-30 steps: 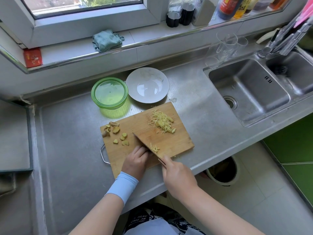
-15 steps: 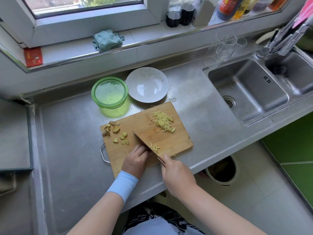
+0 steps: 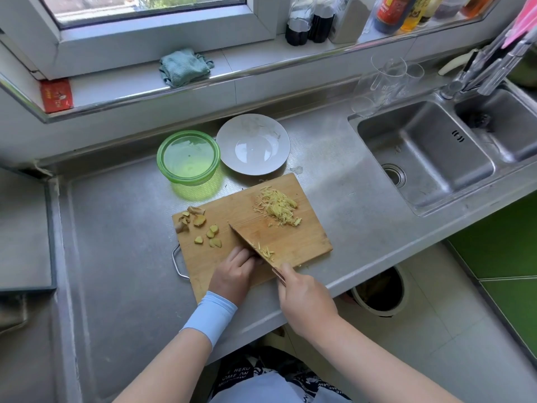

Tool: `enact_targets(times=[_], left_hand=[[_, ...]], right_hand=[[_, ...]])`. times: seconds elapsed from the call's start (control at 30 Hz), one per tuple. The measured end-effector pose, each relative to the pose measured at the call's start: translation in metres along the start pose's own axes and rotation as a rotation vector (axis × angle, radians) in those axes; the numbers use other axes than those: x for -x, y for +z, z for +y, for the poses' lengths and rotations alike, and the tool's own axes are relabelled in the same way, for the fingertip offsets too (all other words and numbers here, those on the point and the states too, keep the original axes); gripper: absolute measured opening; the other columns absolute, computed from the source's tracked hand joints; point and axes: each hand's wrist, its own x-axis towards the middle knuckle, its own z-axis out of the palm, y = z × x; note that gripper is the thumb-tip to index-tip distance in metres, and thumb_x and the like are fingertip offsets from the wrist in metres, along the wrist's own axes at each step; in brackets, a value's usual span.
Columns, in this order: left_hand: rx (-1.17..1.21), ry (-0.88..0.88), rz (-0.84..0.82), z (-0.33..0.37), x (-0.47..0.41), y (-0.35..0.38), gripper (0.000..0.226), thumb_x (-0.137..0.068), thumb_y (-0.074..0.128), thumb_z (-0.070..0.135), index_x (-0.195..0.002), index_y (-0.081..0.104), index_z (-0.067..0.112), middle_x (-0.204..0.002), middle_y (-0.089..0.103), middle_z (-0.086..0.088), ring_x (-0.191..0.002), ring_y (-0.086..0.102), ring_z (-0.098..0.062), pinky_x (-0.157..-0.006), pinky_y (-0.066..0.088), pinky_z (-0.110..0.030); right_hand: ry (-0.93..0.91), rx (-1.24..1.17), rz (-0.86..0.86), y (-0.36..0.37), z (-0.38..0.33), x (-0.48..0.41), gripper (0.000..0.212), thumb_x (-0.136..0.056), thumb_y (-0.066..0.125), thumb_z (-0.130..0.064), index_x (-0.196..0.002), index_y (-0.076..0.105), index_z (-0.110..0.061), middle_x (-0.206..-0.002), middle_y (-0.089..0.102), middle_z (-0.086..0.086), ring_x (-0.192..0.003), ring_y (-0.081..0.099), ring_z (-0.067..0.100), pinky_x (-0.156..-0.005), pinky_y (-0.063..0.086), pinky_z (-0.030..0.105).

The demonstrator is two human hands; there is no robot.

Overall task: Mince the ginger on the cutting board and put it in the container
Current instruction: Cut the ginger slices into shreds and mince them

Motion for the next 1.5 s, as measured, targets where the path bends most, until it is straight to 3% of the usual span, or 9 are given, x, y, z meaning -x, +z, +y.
enact_targets(times=[0.1,0.2,0.33,0.5,0.67,0.8,0.97,1.17,1.5], left_hand=[[-0.039,0.023,-0.031,0.0,-0.001,0.0,0.053,-0.108,0.029,0.016,-0.078,0.071,0.004,-0.082,0.064,-0.011,-0.077,0.052,-0.027,-0.057,0.048,-0.035],[-0.09,-0.003,-0.04,0.005,-0.001,-0.002,0.035,-0.096,0.043,0.009,-0.074,0.069,0.004,-0.079,0.062,-0.01,-0.075,0.047,-0.026,-0.055,0.044,-0.034],[-0.108,-0.028,0.008,0.011,-0.002,-0.006,0.03,-0.094,0.048,0.013,-0.071,0.067,0.008,-0.072,0.06,-0.007,-0.072,0.047,-0.023,-0.052,0.037,-0.031],[-0.095,-0.025,0.01,0.007,0.0,-0.003,0.026,-0.091,0.051,0.012,-0.074,0.07,0.007,-0.077,0.064,-0.008,-0.073,0.054,-0.025,-0.052,0.044,-0.031],[-0.078,-0.033,0.003,0.005,0.002,-0.001,0.025,-0.092,0.052,0.01,-0.078,0.072,0.003,-0.085,0.068,-0.011,-0.081,0.059,-0.026,-0.058,0.05,-0.033],[-0.066,-0.048,0.0,0.005,0.003,0.001,0.031,-0.097,0.05,0.014,-0.076,0.07,0.003,-0.083,0.067,-0.012,-0.076,0.06,-0.029,-0.055,0.05,-0.035],[-0.066,-0.087,0.034,0.007,0.004,0.003,0.025,-0.094,0.053,0.012,-0.074,0.066,0.005,-0.079,0.063,-0.011,-0.072,0.054,-0.027,-0.053,0.046,-0.034],[-0.051,-0.112,0.006,0.005,0.006,0.006,0.022,-0.095,0.054,0.011,-0.08,0.069,0.004,-0.087,0.066,-0.011,-0.078,0.057,-0.028,-0.057,0.049,-0.036],[-0.021,-0.145,0.021,0.006,0.005,0.006,0.026,-0.096,0.054,0.014,-0.074,0.066,0.006,-0.08,0.063,-0.01,-0.072,0.055,-0.028,-0.055,0.047,-0.037]], right_hand=[[0.006,-0.021,0.007,-0.001,-0.001,-0.006,0.008,-0.105,0.035,-0.03,-0.1,0.035,-0.023,-0.074,0.053,0.002,-0.068,0.052,0.03,-0.059,0.045,0.041],[0.005,-0.022,0.011,0.0,0.0,-0.005,0.008,-0.104,0.036,-0.029,-0.1,0.036,-0.022,-0.077,0.056,0.002,-0.07,0.054,0.03,-0.061,0.048,0.042],[0.0,-0.016,0.022,0.001,-0.002,-0.005,0.008,-0.104,0.037,-0.03,-0.101,0.036,-0.022,-0.074,0.052,0.001,-0.068,0.052,0.03,-0.059,0.045,0.041],[-0.028,-0.034,0.029,-0.005,0.0,0.004,0.006,-0.104,0.035,-0.03,-0.105,0.036,-0.024,-0.073,0.051,-0.001,-0.067,0.053,0.029,-0.06,0.046,0.041],[-0.019,0.013,-0.003,-0.004,0.012,0.024,0.008,-0.106,0.033,-0.032,-0.101,0.029,-0.027,-0.071,0.053,-0.001,-0.062,0.049,0.024,-0.052,0.035,0.035],[-0.004,0.016,-0.01,-0.003,0.011,0.014,0.012,-0.105,0.035,-0.031,-0.114,0.038,-0.023,-0.075,0.056,0.001,-0.066,0.051,0.026,-0.057,0.039,0.037],[-0.034,-0.021,0.0,-0.007,0.001,0.0,0.007,-0.105,0.035,-0.029,-0.1,0.033,-0.025,-0.076,0.056,0.002,-0.071,0.057,0.03,-0.061,0.047,0.042],[-0.002,0.004,-0.008,-0.004,0.02,0.026,0.012,-0.105,0.033,-0.032,-0.095,0.028,-0.028,-0.064,0.048,-0.004,-0.054,0.045,0.02,-0.044,0.026,0.03],[-0.038,-0.008,0.011,-0.006,0.006,0.002,0.006,-0.104,0.036,-0.029,-0.106,0.036,-0.024,-0.066,0.046,-0.003,-0.06,0.047,0.026,-0.053,0.035,0.039]])
